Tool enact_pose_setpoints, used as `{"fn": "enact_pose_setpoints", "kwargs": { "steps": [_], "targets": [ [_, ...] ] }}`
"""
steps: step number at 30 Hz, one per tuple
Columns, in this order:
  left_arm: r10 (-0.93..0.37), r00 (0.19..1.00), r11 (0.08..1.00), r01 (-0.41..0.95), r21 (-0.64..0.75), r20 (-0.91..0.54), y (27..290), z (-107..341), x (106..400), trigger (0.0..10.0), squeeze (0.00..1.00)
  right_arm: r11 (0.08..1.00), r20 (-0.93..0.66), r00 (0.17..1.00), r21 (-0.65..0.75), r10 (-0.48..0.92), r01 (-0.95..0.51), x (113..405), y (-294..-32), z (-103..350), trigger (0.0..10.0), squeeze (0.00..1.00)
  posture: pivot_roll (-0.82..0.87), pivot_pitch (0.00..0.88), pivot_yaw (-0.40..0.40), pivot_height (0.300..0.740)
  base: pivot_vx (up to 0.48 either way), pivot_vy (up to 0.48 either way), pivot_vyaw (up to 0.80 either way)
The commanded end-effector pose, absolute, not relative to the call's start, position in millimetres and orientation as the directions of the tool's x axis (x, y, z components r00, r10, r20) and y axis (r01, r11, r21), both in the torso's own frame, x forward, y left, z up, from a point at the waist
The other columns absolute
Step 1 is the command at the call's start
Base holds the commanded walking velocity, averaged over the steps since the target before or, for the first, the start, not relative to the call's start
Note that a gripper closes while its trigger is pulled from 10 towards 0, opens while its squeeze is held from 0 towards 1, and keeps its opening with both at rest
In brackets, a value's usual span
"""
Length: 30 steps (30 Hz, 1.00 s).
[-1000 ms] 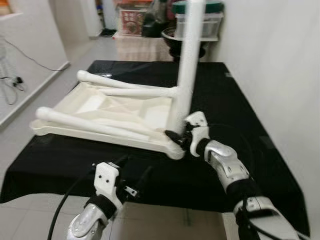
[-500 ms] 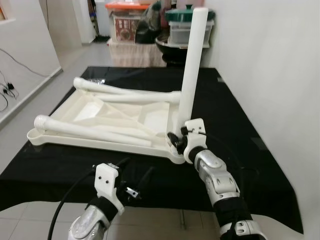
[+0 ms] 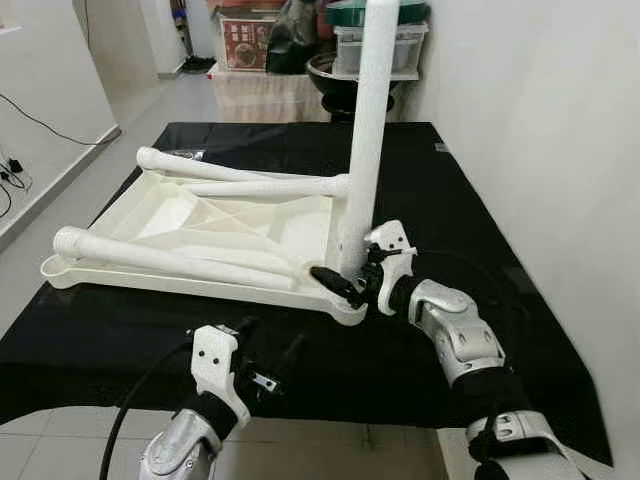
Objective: Building children table
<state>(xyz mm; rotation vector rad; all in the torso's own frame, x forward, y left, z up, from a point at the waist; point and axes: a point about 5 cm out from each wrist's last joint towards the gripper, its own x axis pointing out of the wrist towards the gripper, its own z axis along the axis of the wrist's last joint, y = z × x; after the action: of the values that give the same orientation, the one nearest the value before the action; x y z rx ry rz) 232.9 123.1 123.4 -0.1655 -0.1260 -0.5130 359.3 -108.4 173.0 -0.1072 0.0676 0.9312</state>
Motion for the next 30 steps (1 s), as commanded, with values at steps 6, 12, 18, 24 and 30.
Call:
{"fn": "enact_pose_setpoints", "kwargs": {
  "steps": [6, 12, 18, 24, 30],
  "targets": [
    [-0.484, 0.865, 0.857, 0.499, -0.126, 0.133, 122, 119, 232, 10.0, 0.00, 0.342, -0.182, 0.353, -0.088, 0.918, -0.936, 360, -97, 175, 10.0, 0.00, 0.05, 0.047, -0.004, 0.740, 0.000, 0.000, 0.00],
    [-0.489, 0.862, 0.855, 0.504, -0.122, 0.132, 120, 119, 233, 10.0, 0.00, 0.329, -0.182, 0.338, -0.075, 0.924, -0.941, 364, -99, 176, 0.0, 0.00, 0.05, 0.044, -0.005, 0.740, 0.000, 0.000, 0.00],
    [-0.489, 0.862, 0.854, 0.504, -0.125, 0.133, 119, 119, 232, 10.0, 0.00, 0.399, -0.178, 0.408, -0.085, 0.896, -0.913, 363, -110, 169, 0.0, 0.00, 0.03, 0.044, -0.004, 0.740, 0.000, 0.000, 0.00],
    [-0.488, 0.863, 0.855, 0.503, -0.129, 0.135, 120, 119, 230, 10.0, 0.00, 0.717, -0.151, 0.717, -0.066, 0.681, -0.694, 365, -125, 151, 0.0, 0.00, 0.02, 0.049, -0.022, 0.740, 0.000, 0.000, 0.00],
    [-0.482, 0.866, 0.856, 0.498, -0.137, 0.136, 122, 120, 231, 10.0, 0.00, 0.938, -0.160, 0.928, -0.035, 0.336, -0.346, 339, -110, 120, 0.0, 0.00, 0.01, 0.061, -0.002, 0.740, 0.000, 0.000, 0.00]
  ]
}}
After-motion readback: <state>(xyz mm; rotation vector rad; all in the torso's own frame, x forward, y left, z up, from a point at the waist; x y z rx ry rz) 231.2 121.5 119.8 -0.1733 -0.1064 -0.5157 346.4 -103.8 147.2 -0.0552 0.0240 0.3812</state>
